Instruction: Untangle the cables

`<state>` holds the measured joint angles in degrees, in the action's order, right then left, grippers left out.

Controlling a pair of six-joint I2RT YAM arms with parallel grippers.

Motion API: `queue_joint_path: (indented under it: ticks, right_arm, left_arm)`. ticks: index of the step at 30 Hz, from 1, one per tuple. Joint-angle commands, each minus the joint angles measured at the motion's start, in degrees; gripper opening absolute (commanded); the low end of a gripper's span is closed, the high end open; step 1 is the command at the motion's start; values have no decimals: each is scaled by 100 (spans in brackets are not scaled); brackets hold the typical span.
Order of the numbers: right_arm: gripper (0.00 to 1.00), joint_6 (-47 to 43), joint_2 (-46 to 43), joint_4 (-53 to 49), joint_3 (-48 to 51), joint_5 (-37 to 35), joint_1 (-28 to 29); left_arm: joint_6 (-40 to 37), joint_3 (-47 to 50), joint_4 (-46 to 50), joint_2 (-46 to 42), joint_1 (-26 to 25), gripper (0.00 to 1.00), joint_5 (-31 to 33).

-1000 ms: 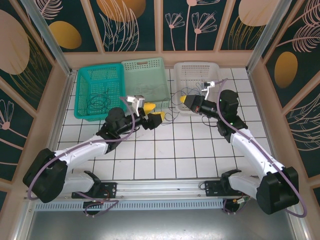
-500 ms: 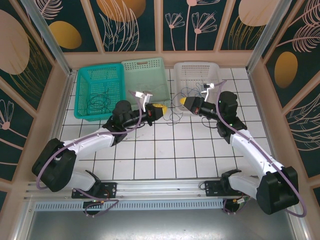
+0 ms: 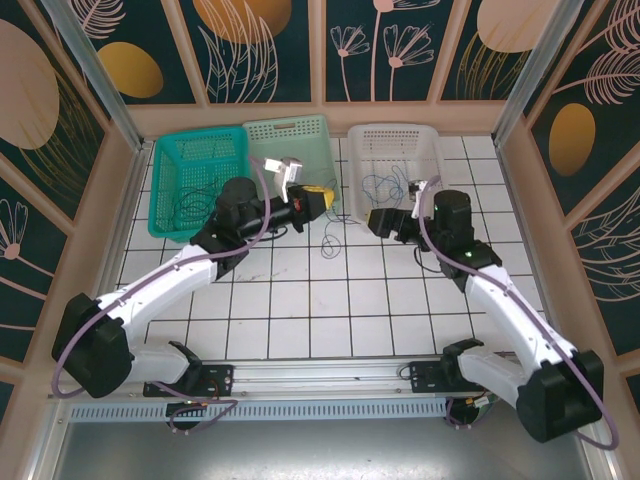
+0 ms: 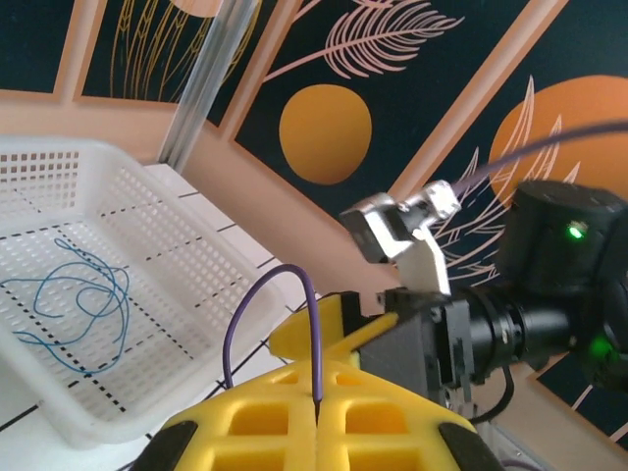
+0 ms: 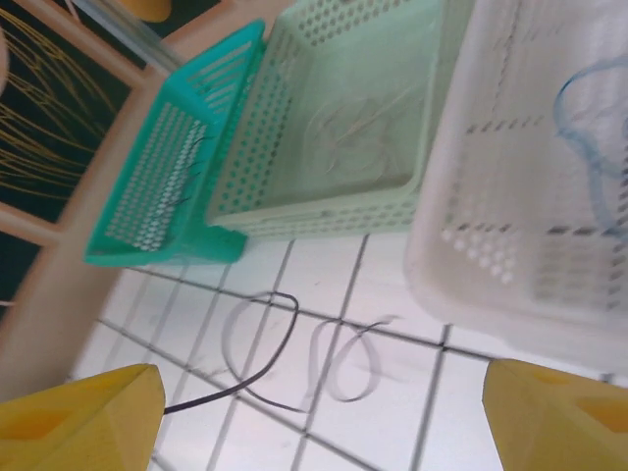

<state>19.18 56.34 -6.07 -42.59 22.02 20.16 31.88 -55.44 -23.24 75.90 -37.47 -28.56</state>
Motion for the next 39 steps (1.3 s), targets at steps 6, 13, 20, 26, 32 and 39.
queue_joint_path:
  ticks: [6,13,20,26,32,39]
  right_arm:
    - [87,-2276,-884,601,688,-2143,1394]
    - [89,-2881,-480,1171,656,-2100,1805]
    - [88,-3317,152,1903,472,-2174,1898]
    - [86,-3538,475,2057,291,-2550,2009]
    - [54,-3503,543,2190,171,-2309,2035]
    - [1,-2932,690,1819,-659,-1518,1993]
  left_arm:
    - [1042,-600,541,234,-10,0,-518]
    - [1190,-749,656,207,-14,0,-541]
    - [1516,-627,379,207,-14,0,-785]
    - [1615,-630,375,213,-10,0,-888]
    - [1890,-585,54,294,-8,0,-1065]
    - [1596,-615,73,105,27,63,-771]
